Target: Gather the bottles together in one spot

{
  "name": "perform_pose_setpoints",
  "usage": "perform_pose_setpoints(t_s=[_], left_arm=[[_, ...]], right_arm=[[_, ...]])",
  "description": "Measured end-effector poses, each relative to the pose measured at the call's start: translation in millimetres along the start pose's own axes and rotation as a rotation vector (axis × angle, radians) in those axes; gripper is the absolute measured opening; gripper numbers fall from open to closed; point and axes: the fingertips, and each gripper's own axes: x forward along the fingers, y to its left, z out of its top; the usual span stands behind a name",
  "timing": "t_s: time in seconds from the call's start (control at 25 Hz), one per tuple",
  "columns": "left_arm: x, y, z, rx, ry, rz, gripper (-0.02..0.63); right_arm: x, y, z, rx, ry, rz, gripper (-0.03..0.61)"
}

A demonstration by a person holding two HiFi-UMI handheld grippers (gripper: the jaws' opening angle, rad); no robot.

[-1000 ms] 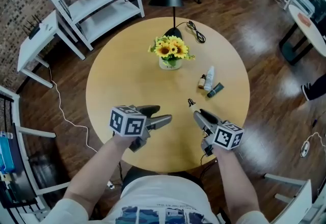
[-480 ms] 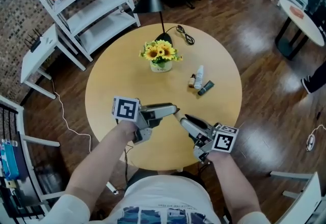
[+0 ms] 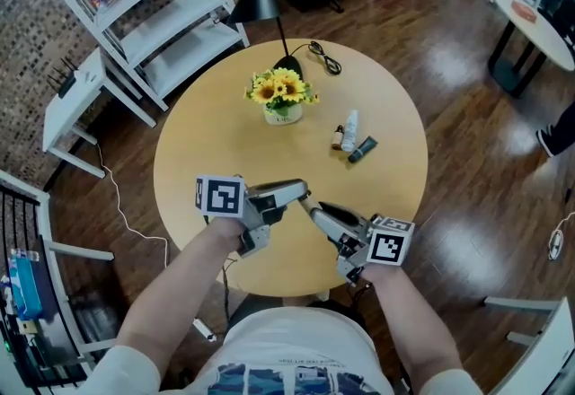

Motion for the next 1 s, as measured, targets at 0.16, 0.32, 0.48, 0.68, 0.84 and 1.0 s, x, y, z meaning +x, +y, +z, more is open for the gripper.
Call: perform_pose_setpoints(t_s=[0.16,0.32,0.48,0.68,0.84,1.0], left_arm=[[-11.8,12.4,19.8,0.117,-0.059,0.102,0.077],[-36.9,48.4,47.0,0.257,-0.123,0.299,0.077],[-64.5,93.6,73.4,0.411,-0.168,0.526,0.077],[-78.3,151.5,103.3,0.491,-0.226,0.673,0.077],[-73.5,197.9,122.3,0.543,-0.254,0.717,0.077],[-59.6,238.8,133.1,0.615,-0.239,0.733,0.077]], right_arm=[[-1.6,-24.4,-2.2,-0.173,0.09,-0.203,0.179],[-15.3,-40.1,7.0,-0.397,0.154,-0.444,0.213],[-20.7,-39.1,8.6,-0.589,0.22,-0.571,0.319],[-23.6,-43.3,-4.5,-0.636,0.279,-0.639,0.334],[-34.4,-53.9,-16.7,-0.576,0.31,-0.701,0.331],[-42.0,-64.7,-23.4,-0.541,0.322,-0.761,0.331]])
